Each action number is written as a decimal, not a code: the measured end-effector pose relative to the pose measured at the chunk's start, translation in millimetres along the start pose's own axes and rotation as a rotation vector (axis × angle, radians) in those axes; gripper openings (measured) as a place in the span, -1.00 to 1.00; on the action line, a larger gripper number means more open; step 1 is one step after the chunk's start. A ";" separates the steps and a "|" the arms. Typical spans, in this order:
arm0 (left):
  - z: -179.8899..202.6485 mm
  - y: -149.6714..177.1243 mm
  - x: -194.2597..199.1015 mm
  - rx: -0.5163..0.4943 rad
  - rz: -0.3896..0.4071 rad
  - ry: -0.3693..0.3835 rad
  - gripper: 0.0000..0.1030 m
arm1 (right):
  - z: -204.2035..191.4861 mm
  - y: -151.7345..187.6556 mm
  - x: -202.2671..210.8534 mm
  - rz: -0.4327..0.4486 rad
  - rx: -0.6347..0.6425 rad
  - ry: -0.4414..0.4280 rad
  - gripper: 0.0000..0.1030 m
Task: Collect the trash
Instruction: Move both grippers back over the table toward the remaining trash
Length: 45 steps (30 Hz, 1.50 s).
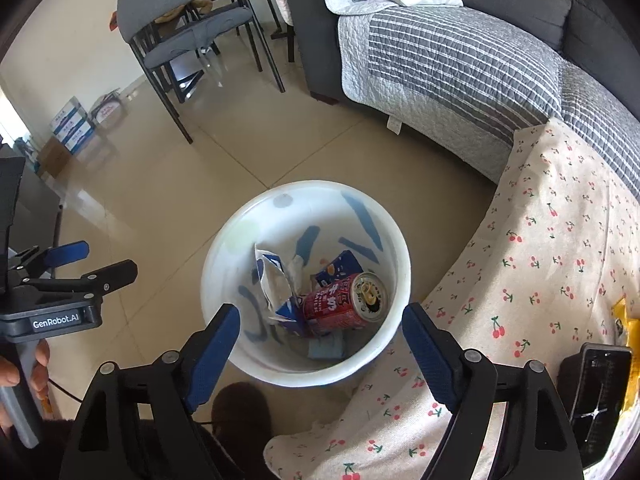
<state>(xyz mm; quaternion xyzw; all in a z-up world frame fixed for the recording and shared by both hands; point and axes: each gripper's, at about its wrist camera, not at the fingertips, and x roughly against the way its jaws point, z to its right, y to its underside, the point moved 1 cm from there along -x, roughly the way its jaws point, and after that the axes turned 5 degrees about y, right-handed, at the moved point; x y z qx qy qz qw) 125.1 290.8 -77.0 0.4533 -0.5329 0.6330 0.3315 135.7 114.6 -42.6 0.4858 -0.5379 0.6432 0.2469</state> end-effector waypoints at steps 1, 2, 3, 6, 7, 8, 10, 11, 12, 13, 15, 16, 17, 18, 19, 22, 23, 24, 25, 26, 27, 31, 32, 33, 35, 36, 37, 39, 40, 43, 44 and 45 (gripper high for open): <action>1.7 0.3 -0.1 -0.005 -0.001 0.002 0.86 | 5.6 1.4 4.0 0.002 -0.004 0.004 0.64; 4.1 0.5 0.1 -0.010 -0.002 0.004 0.86 | 10.9 3.6 8.6 0.004 -0.008 0.008 0.64; 6.3 0.0 0.2 -0.014 -0.002 0.006 0.86 | 16.6 5.8 12.6 0.006 -0.012 0.016 0.64; 15.5 -0.1 2.1 -0.027 -0.003 0.019 0.86 | 35.0 13.3 26.4 0.013 -0.020 0.051 0.64; 19.0 0.0 2.9 -0.032 -0.003 0.024 0.86 | 41.9 16.2 31.4 0.017 -0.025 0.063 0.64; 23.1 -0.3 4.0 -0.037 -0.002 0.030 0.86 | 49.4 18.9 36.3 0.021 -0.030 0.074 0.64; 31.7 0.3 6.3 -0.048 0.000 0.041 0.86 | 64.7 24.1 46.5 0.029 -0.040 0.095 0.64; 36.0 0.3 7.3 -0.054 0.001 0.047 0.86 | 72.3 26.6 51.3 0.034 -0.045 0.104 0.64; 41.7 0.4 8.8 -0.061 0.003 0.054 0.86 | 80.1 29.5 56.6 0.038 -0.050 0.114 0.64; 46.7 0.6 9.8 -0.070 0.004 0.061 0.86 | 88.2 32.5 61.5 0.041 -0.057 0.124 0.64; 58.8 0.4 12.0 -0.089 0.007 0.073 0.86 | 103.3 39.0 70.9 0.045 -0.070 0.142 0.65; 64.2 0.7 13.2 -0.098 0.008 0.078 0.86 | 111.9 42.1 75.2 0.049 -0.078 0.152 0.65; 70.5 0.7 14.2 -0.108 0.008 0.084 0.86 | 120.4 45.3 80.0 0.052 -0.086 0.164 0.65; 77.9 0.8 15.3 -0.118 0.008 0.092 0.86 | 129.2 48.4 84.8 0.057 -0.094 0.175 0.65; 84.0 0.5 16.6 -0.126 0.008 0.099 0.86 | 138.4 52.1 89.8 0.062 -0.105 0.185 0.65; 105.6 0.0 21.0 -0.157 0.012 0.119 0.86 | 165.2 62.7 104.3 0.074 -0.145 0.211 0.65; 113.2 -0.2 22.3 -0.169 0.014 0.123 0.86 | 174.7 66.6 108.7 0.077 -0.162 0.221 0.65; 121.6 -0.4 23.3 -0.181 0.016 0.127 0.86 | 184.6 70.5 113.0 0.081 -0.177 0.229 0.65; 129.8 -0.9 24.3 -0.193 0.018 0.133 0.86 | 194.7 74.5 117.2 0.085 -0.193 0.239 0.66; 137.3 -1.0 25.4 -0.203 0.020 0.138 0.86 | 205.5 79.2 121.0 0.088 -0.212 0.250 0.66; 146.0 -1.1 26.4 -0.214 0.022 0.144 0.86 | 216.0 84.0 124.9 0.090 -0.230 0.260 0.66; 176.9 -2.0 28.7 -0.250 0.020 0.165 0.86 | 258.4 102.6 135.5 0.101 -0.323 0.272 0.66; 185.1 -2.0 28.5 -0.260 0.017 0.171 0.86 | 269.4 106.7 136.5 0.097 -0.346 0.276 0.66; 191.4 -2.0 28.7 -0.268 0.016 0.175 0.86 | 279.4 110.4 138.1 0.094 -0.368 0.282 0.66; 208.3 -2.2 28.8 -0.286 0.011 0.184 0.86 | 298.0 116.8 141.8 0.092 -0.406 0.294 0.66; 216.2 -2.3 28.8 -0.295 0.010 0.188 0.86 | 307.1 120.2 143.9 0.091 -0.422 0.304 0.66; 224.3 -2.6 29.1 -0.303 0.011 0.191 0.86 | 315.1 123.2 145.1 0.088 -0.434 0.316 0.66; 239.7 -3.8 28.3 -0.316 0.010 0.199 0.86 | 332.1 128.9 148.6 0.081 -0.450 0.346 0.66; 247.5 -4.6 28.0 -0.322 0.011 0.204 0.86 | 341.2 132.9 151.1 0.081 -0.464 0.360 0.66; 270.0 -6.5 26.4 -0.335 0.015 0.217 0.86 | 365.9 141.2 154.2 0.074 -0.502 0.384 0.66; 276.7 -7.4 25.8 -0.337 0.016 0.221 0.86 | 372.6 142.9 153.9 0.067 -0.515 0.396 0.67; 282.7 -8.4 25.2 -0.338 0.016 0.226 0.86 | 379.1 145.5 152.9 0.059 -0.526 0.404 0.67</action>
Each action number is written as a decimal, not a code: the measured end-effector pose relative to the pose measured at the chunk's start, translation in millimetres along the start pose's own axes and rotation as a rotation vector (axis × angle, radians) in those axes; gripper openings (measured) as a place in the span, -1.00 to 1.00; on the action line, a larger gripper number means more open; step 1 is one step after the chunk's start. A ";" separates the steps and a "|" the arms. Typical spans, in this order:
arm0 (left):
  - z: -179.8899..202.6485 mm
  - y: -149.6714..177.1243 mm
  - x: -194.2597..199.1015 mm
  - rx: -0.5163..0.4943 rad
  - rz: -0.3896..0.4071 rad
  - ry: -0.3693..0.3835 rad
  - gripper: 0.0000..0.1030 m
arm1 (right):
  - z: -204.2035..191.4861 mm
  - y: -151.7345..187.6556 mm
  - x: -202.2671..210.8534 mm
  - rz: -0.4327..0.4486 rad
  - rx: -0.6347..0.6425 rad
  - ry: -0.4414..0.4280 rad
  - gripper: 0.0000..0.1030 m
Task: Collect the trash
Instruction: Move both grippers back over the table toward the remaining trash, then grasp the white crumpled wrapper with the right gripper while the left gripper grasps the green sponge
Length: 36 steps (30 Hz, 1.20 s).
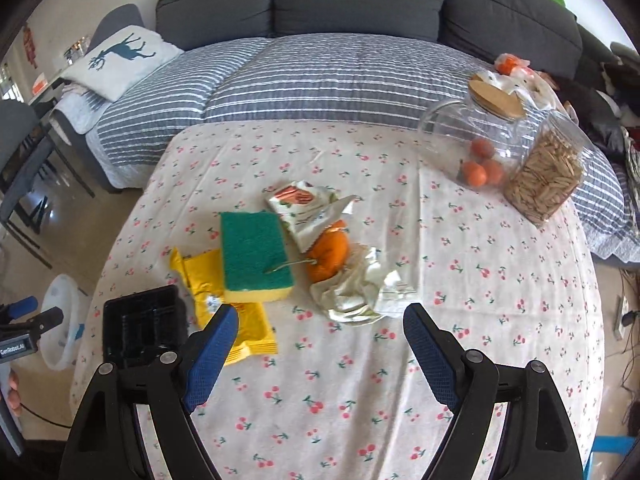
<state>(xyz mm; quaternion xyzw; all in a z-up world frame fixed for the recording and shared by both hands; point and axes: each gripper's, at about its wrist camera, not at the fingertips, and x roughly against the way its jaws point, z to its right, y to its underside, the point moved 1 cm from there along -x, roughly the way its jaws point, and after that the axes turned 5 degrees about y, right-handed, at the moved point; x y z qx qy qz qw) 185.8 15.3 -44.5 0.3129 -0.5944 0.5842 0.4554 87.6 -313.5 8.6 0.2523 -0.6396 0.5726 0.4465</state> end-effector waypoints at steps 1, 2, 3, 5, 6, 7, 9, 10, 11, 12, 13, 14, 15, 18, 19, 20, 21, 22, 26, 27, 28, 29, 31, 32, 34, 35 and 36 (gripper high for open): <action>4.9 -2.8 -2.1 0.001 0.000 0.005 0.86 | 5.8 -0.9 -4.6 -0.009 -0.010 0.006 0.67; 9.7 -5.5 -4.2 0.004 0.001 0.010 0.86 | 11.5 -1.7 -10.5 -0.021 -0.021 0.009 0.67; 13.8 -7.7 -5.7 0.006 0.002 0.015 0.86 | 15.3 -2.1 -16.6 -0.034 -0.029 0.014 0.67; 22.1 -12.8 -9.4 0.009 0.003 0.024 0.86 | 21.3 -3.2 -29.4 -0.051 -0.039 0.030 0.66; 25.8 -14.8 -10.8 0.009 0.004 0.027 0.86 | 24.4 -4.0 -34.9 -0.059 -0.045 0.034 0.66; 29.4 -16.6 -12.6 0.009 0.005 0.028 0.86 | 27.6 -4.6 -40.0 -0.068 -0.052 0.032 0.66; 36.0 -19.5 -15.4 0.008 0.008 0.030 0.86 | 29.9 -4.9 -50.9 -0.091 -0.066 0.020 0.66; 38.6 -20.5 -16.6 0.009 0.009 0.033 0.86 | 29.7 -4.4 -56.2 -0.103 -0.068 0.016 0.66; 41.4 -21.2 -17.6 0.009 0.009 0.035 0.86 | 29.6 -4.0 -61.6 -0.116 -0.069 0.012 0.65; 43.8 -21.8 -18.9 0.010 0.008 0.038 0.86 | 28.9 -3.8 -66.0 -0.125 -0.071 0.010 0.65; 45.9 -22.2 -20.3 0.010 0.007 0.042 0.86 | 28.7 -3.8 -70.4 -0.132 -0.071 0.007 0.64; 47.7 -22.4 -21.5 0.009 0.004 0.046 0.86 | 28.5 -4.0 -74.6 -0.136 -0.072 0.003 0.60; 49.8 -22.7 -22.9 0.008 0.002 0.049 0.86 | 28.5 -4.0 -78.1 -0.139 -0.074 -0.002 0.53; 56.2 -22.9 -26.3 0.000 -0.004 0.055 0.86 | 27.6 -4.3 -86.8 -0.148 -0.097 -0.069 0.26; 58.5 -22.7 -26.8 -0.003 -0.005 0.056 0.86 | 26.1 -3.7 -88.9 -0.153 -0.098 -0.086 0.23; 60.8 -22.5 -27.1 -0.007 -0.004 0.058 0.86 | 24.2 -3.2 -89.5 -0.151 -0.091 -0.090 0.14; 62.7 -22.4 -27.1 -0.011 -0.001 0.059 0.86 | 21.4 -3.1 -87.8 -0.145 -0.077 -0.091 0.05; 65.0 -22.2 -27.1 -0.016 0.001 0.059 0.86 | 19.2 -3.3 -85.5 -0.139 -0.065 -0.093 0.00; 75.5 -21.3 -26.2 -0.037 0.007 0.073 0.86 | 20.9 -2.1 -71.3 -0.127 -0.058 -0.116 -0.20; 79.5 -21.1 -25.4 -0.043 0.011 0.082 0.86 | 23.4 -1.4 -67.4 -0.123 -0.056 -0.122 -0.21; 82.3 -21.3 -25.1 -0.046 0.013 0.086 0.86 | 27.1 -0.3 -62.9 -0.116 -0.057 -0.122 -0.22; 86.5 -21.7 -25.0 -0.049 0.012 0.092 0.86 | 32.2 0.9 -58.6 -0.113 -0.065 -0.127 -0.22; 97.3 -23.6 -26.3 -0.054 0.006 0.113 0.86 | 44.7 2.6 -51.1 -0.111 -0.096 -0.154 -0.22; 103.4 -25.1 -27.1 -0.059 0.002 0.121 0.86 | 51.3 3.8 -46.8 -0.110 -0.110 -0.166 -0.22; 119.3 -28.4 -29.0 -0.081 0.001 0.123 0.86 | 60.7 7.2 -39.5 -0.111 -0.122 -0.208 -0.22; 126.9 -30.5 -30.1 -0.094 0.000 0.119 0.86 | 64.9 8.7 -35.7 -0.106 -0.122 -0.210 -0.22; 136.1 -33.3 -31.7 -0.107 0.000 0.113 0.86 | 68.5 10.9 -32.0 -0.100 -0.118 -0.201 -0.22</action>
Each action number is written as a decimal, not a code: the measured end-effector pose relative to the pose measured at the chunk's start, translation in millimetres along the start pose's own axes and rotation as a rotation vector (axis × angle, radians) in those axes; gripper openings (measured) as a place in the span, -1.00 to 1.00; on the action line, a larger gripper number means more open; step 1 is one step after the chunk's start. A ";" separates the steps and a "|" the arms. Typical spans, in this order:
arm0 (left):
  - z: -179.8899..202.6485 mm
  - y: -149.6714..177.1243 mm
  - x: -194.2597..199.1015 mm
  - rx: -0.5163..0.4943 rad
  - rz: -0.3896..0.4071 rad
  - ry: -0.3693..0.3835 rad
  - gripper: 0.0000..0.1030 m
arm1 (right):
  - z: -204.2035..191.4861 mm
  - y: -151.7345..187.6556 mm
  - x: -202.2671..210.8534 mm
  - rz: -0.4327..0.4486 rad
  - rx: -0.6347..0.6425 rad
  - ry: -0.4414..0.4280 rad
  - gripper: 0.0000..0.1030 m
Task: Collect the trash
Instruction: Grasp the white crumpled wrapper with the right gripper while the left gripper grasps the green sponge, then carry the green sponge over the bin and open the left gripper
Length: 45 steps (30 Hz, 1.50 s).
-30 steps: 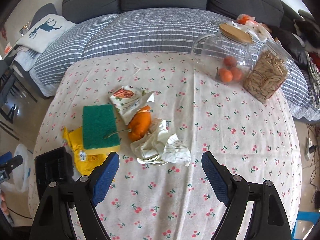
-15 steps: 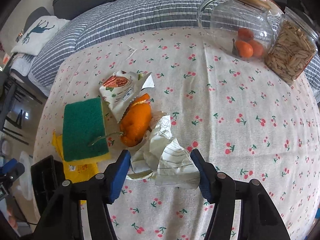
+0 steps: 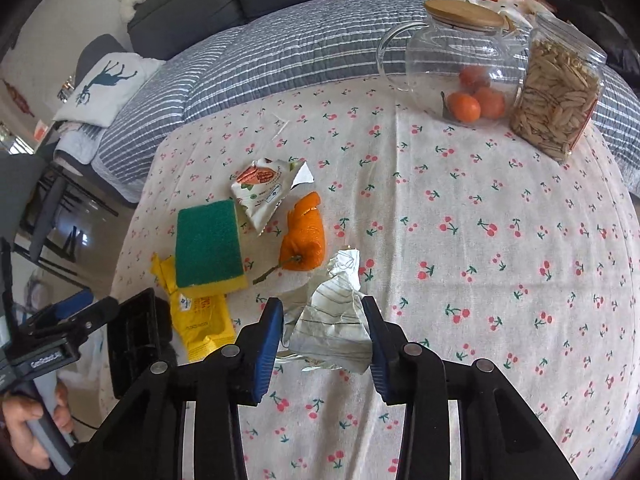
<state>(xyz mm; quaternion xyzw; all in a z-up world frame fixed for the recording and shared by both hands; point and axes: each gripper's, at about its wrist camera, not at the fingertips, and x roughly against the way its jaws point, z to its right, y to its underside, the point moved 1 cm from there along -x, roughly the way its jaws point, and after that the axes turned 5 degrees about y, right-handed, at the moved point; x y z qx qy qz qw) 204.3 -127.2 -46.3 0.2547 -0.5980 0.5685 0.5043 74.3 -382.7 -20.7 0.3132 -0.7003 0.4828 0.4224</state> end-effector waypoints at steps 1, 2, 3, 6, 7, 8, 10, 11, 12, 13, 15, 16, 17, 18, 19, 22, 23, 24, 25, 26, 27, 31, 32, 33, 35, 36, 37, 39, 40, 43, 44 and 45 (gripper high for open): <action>7.1 -3.4 -2.4 -0.007 0.000 -0.003 0.86 | 4.0 1.6 3.4 0.006 0.001 0.012 -0.22; 14.9 -7.9 -5.6 -0.010 -0.001 -0.003 0.86 | 8.1 2.6 6.1 0.011 -0.002 0.018 -0.22; 24.2 -12.9 -9.5 -0.014 -0.003 -0.003 0.86 | 13.4 3.7 8.3 0.014 -0.010 0.022 -0.22; 47.7 -24.0 -22.3 -0.019 -0.017 -0.001 0.85 | 31.4 7.9 13.9 0.017 -0.044 0.030 -0.22; 54.6 -26.6 -26.7 -0.019 -0.023 -0.005 0.82 | 36.3 9.0 15.1 0.018 -0.052 0.034 -0.22; 61.1 -29.0 -31.9 -0.019 -0.030 -0.011 0.80 | 40.9 9.9 16.7 0.020 -0.055 0.040 -0.22; 72.9 -32.4 -43.7 -0.020 -0.041 -0.036 0.76 | 47.6 12.0 18.9 0.023 -0.059 0.049 -0.22; 75.7 -32.3 -47.7 -0.019 -0.042 -0.050 0.75 | 50.6 13.1 19.9 0.024 -0.060 0.051 -0.22; 78.7 -32.5 -52.4 -0.016 -0.042 -0.061 0.75 | 52.7 13.6 20.5 0.025 -0.060 0.053 -0.22; 80.2 -32.4 -55.1 -0.011 -0.043 -0.069 0.75 | 54.3 14.0 21.3 0.026 -0.060 0.054 -0.22; 84.8 -31.8 -61.1 -0.002 -0.043 -0.081 0.75 | 57.7 15.0 23.4 0.029 -0.062 0.052 -0.22; 86.8 -31.3 -63.1 0.001 -0.045 -0.089 0.75 | 58.7 15.6 24.3 0.030 -0.061 0.052 -0.22; 89.0 -30.1 -65.0 0.004 -0.048 -0.094 0.75 | 58.9 15.9 24.7 0.030 -0.059 0.052 -0.22; 91.7 -28.9 -67.2 0.005 -0.052 -0.098 0.75 | 59.2 15.2 24.4 0.031 -0.057 0.052 -0.22; 94.2 -27.5 -69.2 0.003 -0.057 -0.105 0.75 | 59.0 15.1 24.6 0.031 -0.056 0.051 -0.21; 99.2 -24.0 -74.9 -0.010 -0.067 -0.133 0.50 | 56.9 16.0 25.0 0.033 -0.052 0.049 -0.21; 99.3 -23.2 -76.3 -0.011 -0.072 -0.137 0.35 | 55.9 15.9 25.3 0.034 -0.050 0.050 -0.21; 98.8 -22.6 -76.8 -0.012 -0.076 -0.134 0.35 | 55.0 15.9 25.6 0.035 -0.048 0.051 -0.21; 98.4 -22.0 -75.7 -0.014 -0.069 -0.134 0.33 | 54.1 15.9 26.3 0.037 -0.046 0.051 -0.21; 97.6 -22.4 -74.3 -0.020 -0.061 -0.134 0.29 | 53.3 15.7 26.5 0.039 -0.045 0.052 -0.21; 97.8 -22.0 -72.1 -0.030 -0.054 -0.134 0.28 | 52.2 15.5 26.9 0.040 -0.042 0.053 -0.21; 99.4 -19.2 -57.5 -0.060 -0.022 -0.114 0.22 | 48.5 14.2 28.3 0.047 -0.039 0.058 -0.21; 98.7 -19.0 -52.8 -0.064 -0.014 -0.105 0.21 | 46.9 13.8 28.9 0.049 -0.038 0.058 -0.21; 98.0 -18.6 -48.3 -0.066 -0.007 -0.095 0.20 | 45.0 13.4 29.6 0.051 -0.037 0.059 -0.21; 95.4 -17.5 -37.9 -0.070 0.007 -0.074 0.19 | 40.3 12.5 31.3 0.058 -0.031 0.059 -0.21; 93.6 -16.8 -32.3 -0.073 0.015 -0.063 0.19 | 37.4 11.9 32.2 0.061 -0.026 0.058 -0.21; 91.4 -16.1 -27.3 -0.076 0.023 -0.053 0.18 | 33.8 11.5 33.3 0.065 -0.022 0.056 -0.21; 86.0 -14.0 -14.9 -0.081 0.044 -0.040 0.18 | 25.0 11.8 35.7 0.074 -0.010 0.052 -0.21; 81.3 -13.3 -10.3 -0.081 0.052 -0.034 0.18 | 19.9 12.0 36.9 0.079 -0.002 0.049 -0.21; 64.8 -8.9 6.2 -0.069 0.075 -0.011 0.18 | 2.3 13.6 39.6 0.091 0.031 0.045 -0.21; 58.0 -7.6 11.1 -0.063 0.084 -0.004 0.18 | -4.4 14.9 40.2 0.095 0.043 0.044 -0.21; 51.1 -5.9 16.1 -0.059 0.092 0.001 0.18 | -10.7 15.7 40.7 0.098 0.055 0.044 -0.21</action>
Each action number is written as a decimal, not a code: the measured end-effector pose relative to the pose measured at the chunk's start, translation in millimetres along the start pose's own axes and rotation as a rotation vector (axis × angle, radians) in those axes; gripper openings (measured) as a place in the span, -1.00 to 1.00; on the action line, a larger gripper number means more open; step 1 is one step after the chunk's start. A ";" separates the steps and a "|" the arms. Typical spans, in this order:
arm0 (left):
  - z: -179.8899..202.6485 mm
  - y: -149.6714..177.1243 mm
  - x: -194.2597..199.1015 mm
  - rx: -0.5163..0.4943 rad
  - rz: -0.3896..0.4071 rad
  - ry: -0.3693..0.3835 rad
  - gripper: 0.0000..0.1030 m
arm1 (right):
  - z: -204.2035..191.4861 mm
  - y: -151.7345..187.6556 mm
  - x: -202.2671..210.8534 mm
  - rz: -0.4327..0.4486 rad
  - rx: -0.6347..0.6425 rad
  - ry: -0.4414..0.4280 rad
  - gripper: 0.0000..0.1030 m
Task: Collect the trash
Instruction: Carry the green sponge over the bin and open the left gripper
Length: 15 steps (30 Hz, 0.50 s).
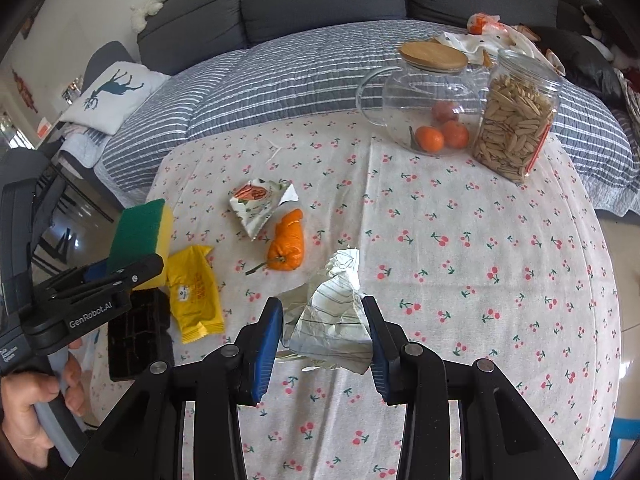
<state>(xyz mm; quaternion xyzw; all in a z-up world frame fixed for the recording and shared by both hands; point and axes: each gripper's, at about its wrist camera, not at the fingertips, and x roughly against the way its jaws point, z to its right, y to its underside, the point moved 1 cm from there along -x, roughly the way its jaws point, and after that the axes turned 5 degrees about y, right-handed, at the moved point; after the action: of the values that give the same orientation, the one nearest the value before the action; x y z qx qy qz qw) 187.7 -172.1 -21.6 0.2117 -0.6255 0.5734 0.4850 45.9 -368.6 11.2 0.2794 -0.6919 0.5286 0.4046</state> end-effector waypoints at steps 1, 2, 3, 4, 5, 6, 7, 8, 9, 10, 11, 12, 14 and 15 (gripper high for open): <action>-8.7 1.0 3.8 0.004 0.008 0.002 0.18 | -6.7 0.3 0.6 0.003 0.011 -0.002 -0.21; -16.0 3.0 8.3 0.009 0.016 0.004 0.18 | -13.7 0.3 1.2 0.006 0.022 -0.005 -0.21; -24.0 5.6 13.5 0.015 0.024 0.006 0.18 | -19.9 0.2 1.2 0.008 0.031 -0.007 -0.21; -31.8 6.7 15.9 0.019 0.029 0.006 0.18 | -26.3 0.2 1.2 0.010 0.039 -0.011 -0.21; -39.5 9.5 19.9 0.022 0.035 0.006 0.18 | -32.9 0.0 0.6 0.012 0.048 -0.015 -0.21; -47.0 12.5 23.7 0.023 0.041 0.003 0.18 | -39.6 0.0 0.4 0.013 0.057 -0.019 -0.21; -54.6 15.4 27.6 0.023 0.048 0.000 0.18 | -47.1 0.0 0.0 0.015 0.067 -0.023 -0.21; -62.2 18.5 31.4 0.023 0.056 -0.006 0.18 | -53.8 -0.9 -0.9 0.017 0.077 -0.027 -0.21; -70.3 21.7 34.7 0.029 0.064 -0.012 0.18 | -60.6 -1.3 -1.9 0.018 0.087 -0.031 -0.21; -77.9 24.8 37.6 0.037 0.069 -0.015 0.18 | -67.6 -1.8 -2.7 0.020 0.098 -0.036 -0.21; -85.9 28.1 40.1 0.047 0.072 -0.015 0.18 | -75.1 -2.1 -3.6 0.021 0.108 -0.041 -0.21; -94.1 30.8 42.4 0.060 0.072 -0.014 0.18 | -82.1 -2.4 -4.7 0.023 0.118 -0.045 -0.21; -109.1 35.3 47.9 0.083 0.070 -0.012 0.18 | -97.2 -2.2 -8.0 0.024 0.138 -0.051 -0.21; -115.9 37.6 51.9 0.093 0.073 -0.009 0.18 | -104.6 -1.7 -9.7 0.024 0.146 -0.054 -0.21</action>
<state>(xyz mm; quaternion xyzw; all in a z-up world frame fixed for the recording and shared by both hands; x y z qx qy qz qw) 176.1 -40.6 -11.6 0.2136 -0.6077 0.6181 0.4506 80.0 -269.4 15.6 0.3139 -0.6656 0.5748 0.3579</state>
